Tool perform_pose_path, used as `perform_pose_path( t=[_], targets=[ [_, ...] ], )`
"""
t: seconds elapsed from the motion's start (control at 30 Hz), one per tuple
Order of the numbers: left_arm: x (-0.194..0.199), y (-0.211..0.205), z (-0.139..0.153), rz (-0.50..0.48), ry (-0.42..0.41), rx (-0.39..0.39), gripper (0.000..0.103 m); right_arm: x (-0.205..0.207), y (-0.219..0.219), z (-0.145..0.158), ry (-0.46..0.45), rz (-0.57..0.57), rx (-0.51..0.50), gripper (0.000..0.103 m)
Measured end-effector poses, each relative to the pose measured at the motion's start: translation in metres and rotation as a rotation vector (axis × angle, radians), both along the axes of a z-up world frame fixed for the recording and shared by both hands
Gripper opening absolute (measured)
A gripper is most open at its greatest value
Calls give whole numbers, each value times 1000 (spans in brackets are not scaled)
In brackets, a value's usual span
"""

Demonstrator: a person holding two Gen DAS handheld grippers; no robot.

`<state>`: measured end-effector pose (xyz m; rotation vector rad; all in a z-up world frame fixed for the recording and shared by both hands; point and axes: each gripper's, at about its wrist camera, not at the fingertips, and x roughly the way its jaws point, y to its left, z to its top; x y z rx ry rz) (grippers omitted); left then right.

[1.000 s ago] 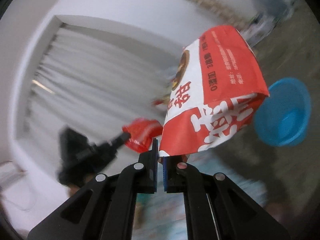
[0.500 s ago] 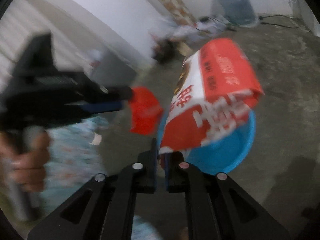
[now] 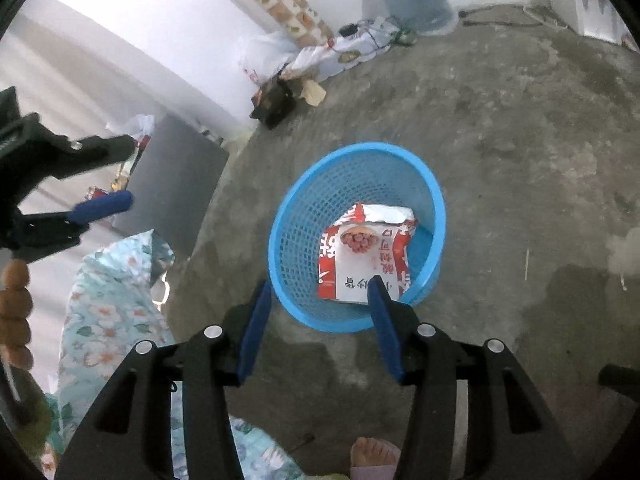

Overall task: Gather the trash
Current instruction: 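Carry the snack bag over the blue wastebasket and open the right gripper, then move both tools back toward the trash on the bed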

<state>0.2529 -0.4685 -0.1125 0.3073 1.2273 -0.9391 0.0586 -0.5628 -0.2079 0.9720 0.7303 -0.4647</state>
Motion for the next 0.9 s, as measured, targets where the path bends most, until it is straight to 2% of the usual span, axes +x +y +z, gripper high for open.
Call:
perform_pose_path(
  t=[0.1,0.17,0.23,0.27,0.33,0.4,0.53,0.67,0.9],
  targets=[
    [-12,23,44,-6,-34,-54,58,-13,17,23,-13,14,-44,53],
    [-20,38,67,-16,-65,-68,58,-14,31,46,-20,35,-87,60],
    [-33,64,99,-16,-126,-84,66,-14,48,77,-35,71,-149,66],
    [-39,77,112,-15,-146,-99,75,-13,57,92,-39,86,-182,71],
    [-50,104,136,-26,-148,-125,77,-15,75,123,-57,115,-248,77],
    [-59,138,157,-31,-123,-150,84,-16,95,152,-61,140,-316,86],
    [-76,230,193,84,-170,-224,89,-16,138,194,-32,187,-430,96],
    [-91,323,214,200,-191,-295,92,-12,187,218,53,240,-559,96],
    [-111,471,214,444,-224,-352,94,-2,268,243,102,434,-804,96]
  ],
)
